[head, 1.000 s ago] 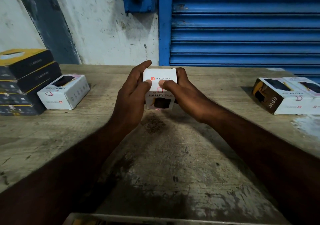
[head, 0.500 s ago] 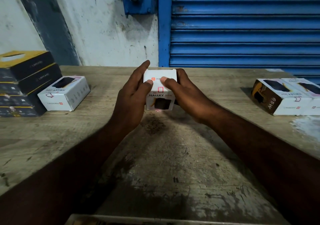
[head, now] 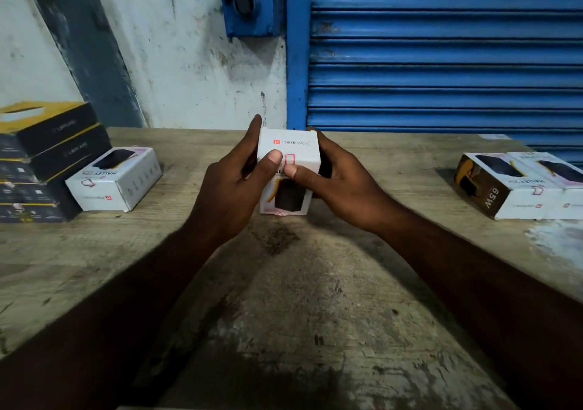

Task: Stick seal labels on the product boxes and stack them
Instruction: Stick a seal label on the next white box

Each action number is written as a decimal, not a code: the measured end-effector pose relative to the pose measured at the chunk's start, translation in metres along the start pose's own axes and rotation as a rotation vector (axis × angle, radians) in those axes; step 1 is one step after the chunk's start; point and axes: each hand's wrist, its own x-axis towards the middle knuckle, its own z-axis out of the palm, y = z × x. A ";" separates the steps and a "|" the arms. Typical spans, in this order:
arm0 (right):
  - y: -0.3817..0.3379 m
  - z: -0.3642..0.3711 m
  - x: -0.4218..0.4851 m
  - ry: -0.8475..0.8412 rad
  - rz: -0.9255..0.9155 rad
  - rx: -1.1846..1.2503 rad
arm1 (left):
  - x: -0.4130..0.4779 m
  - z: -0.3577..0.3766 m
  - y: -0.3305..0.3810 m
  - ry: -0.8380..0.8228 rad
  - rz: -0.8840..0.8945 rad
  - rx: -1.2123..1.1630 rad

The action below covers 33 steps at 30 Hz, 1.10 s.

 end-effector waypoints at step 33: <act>-0.004 -0.005 0.000 0.004 0.124 -0.054 | -0.003 0.005 -0.006 0.039 0.017 0.083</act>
